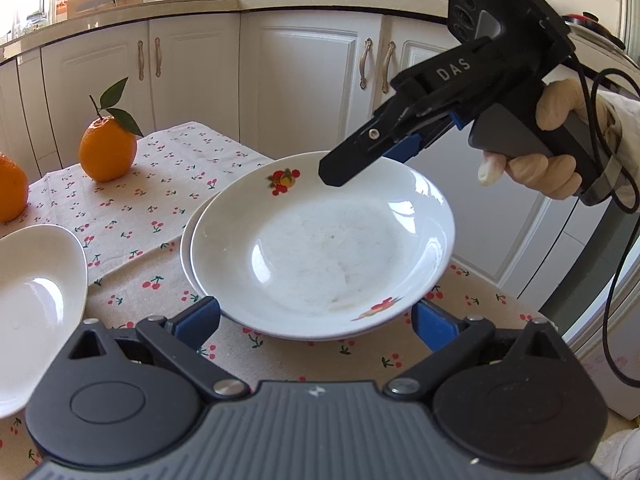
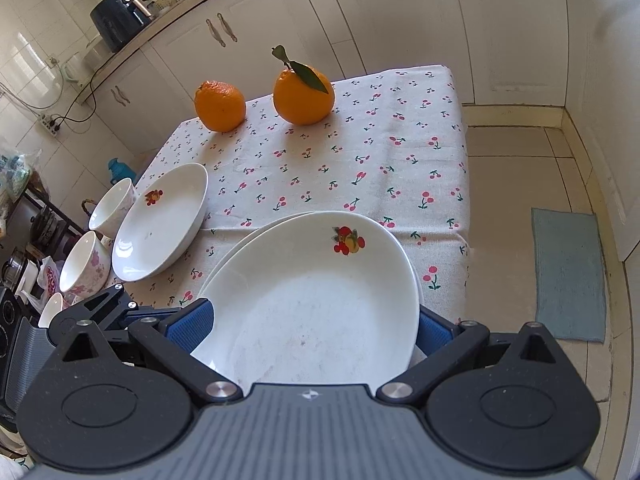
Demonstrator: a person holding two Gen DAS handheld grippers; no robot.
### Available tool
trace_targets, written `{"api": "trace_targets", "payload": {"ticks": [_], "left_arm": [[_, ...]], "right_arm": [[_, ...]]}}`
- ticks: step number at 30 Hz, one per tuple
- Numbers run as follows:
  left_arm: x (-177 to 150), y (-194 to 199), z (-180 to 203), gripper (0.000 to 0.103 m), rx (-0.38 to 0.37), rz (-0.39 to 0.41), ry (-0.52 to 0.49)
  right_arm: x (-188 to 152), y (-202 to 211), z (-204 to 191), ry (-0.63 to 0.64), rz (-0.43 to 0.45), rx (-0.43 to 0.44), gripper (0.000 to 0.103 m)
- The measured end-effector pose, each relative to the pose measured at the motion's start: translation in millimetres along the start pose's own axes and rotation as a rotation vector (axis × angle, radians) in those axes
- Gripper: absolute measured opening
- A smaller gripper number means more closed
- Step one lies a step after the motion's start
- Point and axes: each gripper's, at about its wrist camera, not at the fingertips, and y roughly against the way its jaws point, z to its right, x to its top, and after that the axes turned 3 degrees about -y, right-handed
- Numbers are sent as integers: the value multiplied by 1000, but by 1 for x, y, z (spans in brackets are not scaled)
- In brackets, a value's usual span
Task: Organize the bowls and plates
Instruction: 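Lower the large plate onto the stained plate and open the right gripper, then withdraw the right gripper from the stacked plates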
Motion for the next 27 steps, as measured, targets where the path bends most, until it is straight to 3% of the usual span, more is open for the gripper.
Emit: {"api": "trace_targets", "payload": {"ticks": [6, 17, 21, 27], "left_arm": [[0, 3, -1, 101, -7, 12, 18], [-3, 21, 2, 101, 15, 47, 27], [-5, 36, 5, 102, 52, 57, 30], [-15, 60, 4, 102, 165, 58, 61]], "right_arm": [[-2, -3, -5, -2, -30, -78, 103], [-14, 8, -19, 33, 3, -116, 103], [-24, 12, -41, 95, 20, -140, 103], [-47, 15, -80, 214, 58, -179, 103]]}}
